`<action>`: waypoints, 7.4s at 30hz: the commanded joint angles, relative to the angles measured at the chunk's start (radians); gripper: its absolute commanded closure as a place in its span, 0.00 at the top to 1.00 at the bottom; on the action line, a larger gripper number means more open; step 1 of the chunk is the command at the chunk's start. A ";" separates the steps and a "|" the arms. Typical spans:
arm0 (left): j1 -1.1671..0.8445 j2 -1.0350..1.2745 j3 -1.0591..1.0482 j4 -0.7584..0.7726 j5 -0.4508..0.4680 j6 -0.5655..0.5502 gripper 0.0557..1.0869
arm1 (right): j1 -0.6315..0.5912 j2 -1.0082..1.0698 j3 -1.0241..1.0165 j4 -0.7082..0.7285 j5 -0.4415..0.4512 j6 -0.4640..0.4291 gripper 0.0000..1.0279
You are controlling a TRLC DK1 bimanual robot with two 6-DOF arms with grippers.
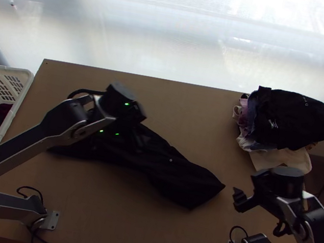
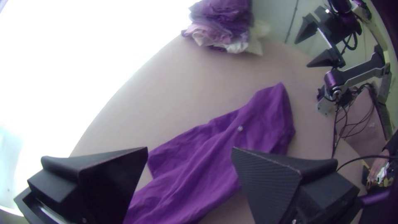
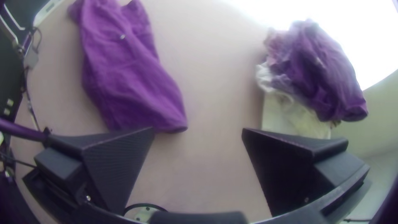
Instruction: Fold the t-shirt
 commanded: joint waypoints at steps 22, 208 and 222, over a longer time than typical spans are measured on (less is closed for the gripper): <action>0.416 -0.547 -0.830 0.333 -0.181 0.311 0.95 | 0.658 0.562 -0.136 0.270 -0.026 -0.038 0.93; 1.158 -0.587 -0.555 0.088 0.453 0.895 0.04 | 0.244 0.387 0.112 0.024 -0.475 0.025 0.03; 0.971 -0.819 -0.264 -0.220 0.503 0.631 0.04 | 0.299 0.424 0.668 -0.318 -0.684 0.033 0.03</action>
